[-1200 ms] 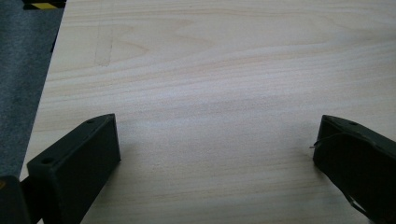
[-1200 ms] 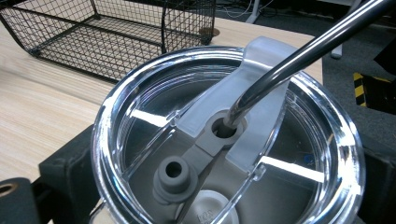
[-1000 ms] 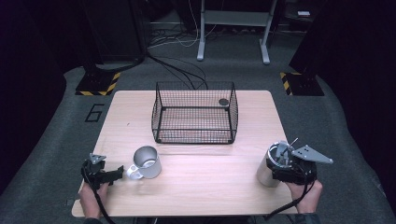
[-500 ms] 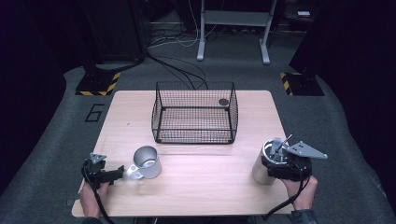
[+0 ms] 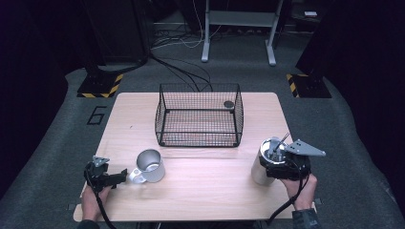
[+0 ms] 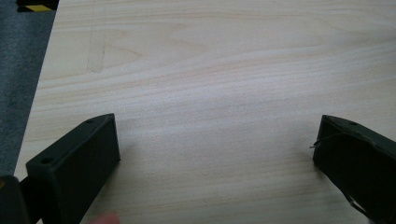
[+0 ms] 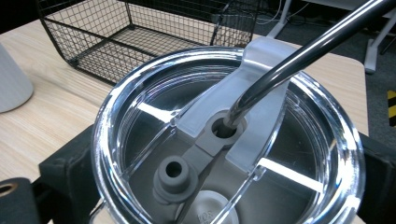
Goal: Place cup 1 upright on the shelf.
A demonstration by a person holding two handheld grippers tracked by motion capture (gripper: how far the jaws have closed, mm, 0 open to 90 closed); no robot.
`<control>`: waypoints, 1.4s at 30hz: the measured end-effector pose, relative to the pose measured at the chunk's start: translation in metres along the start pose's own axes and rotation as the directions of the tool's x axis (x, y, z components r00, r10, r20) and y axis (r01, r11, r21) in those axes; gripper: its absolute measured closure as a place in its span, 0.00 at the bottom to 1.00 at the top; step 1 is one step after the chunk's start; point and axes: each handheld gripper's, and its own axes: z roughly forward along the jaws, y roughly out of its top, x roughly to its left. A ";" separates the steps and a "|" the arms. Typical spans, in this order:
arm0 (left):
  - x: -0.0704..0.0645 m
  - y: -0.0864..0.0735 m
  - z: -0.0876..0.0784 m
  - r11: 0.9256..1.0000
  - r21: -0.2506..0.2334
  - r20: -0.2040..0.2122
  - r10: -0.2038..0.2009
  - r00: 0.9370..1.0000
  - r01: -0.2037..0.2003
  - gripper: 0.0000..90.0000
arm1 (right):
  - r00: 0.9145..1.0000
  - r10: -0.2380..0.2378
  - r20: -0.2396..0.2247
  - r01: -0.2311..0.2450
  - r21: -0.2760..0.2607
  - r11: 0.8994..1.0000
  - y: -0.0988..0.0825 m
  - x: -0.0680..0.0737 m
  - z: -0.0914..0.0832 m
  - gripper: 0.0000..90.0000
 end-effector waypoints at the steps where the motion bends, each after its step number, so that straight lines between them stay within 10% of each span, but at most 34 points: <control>1: 0.000 0.000 0.000 1.000 0.000 0.000 0.000 1.000 0.000 0.00 | 1.000 0.004 -0.001 -0.004 -0.004 1.000 0.001 0.001 0.001 0.04; 42: -0.002 0.002 0.001 1.000 0.001 -0.011 -0.009 1.000 0.009 0.01 | 0.988 -0.090 -0.128 0.089 -0.009 0.996 0.054 0.030 0.034 0.04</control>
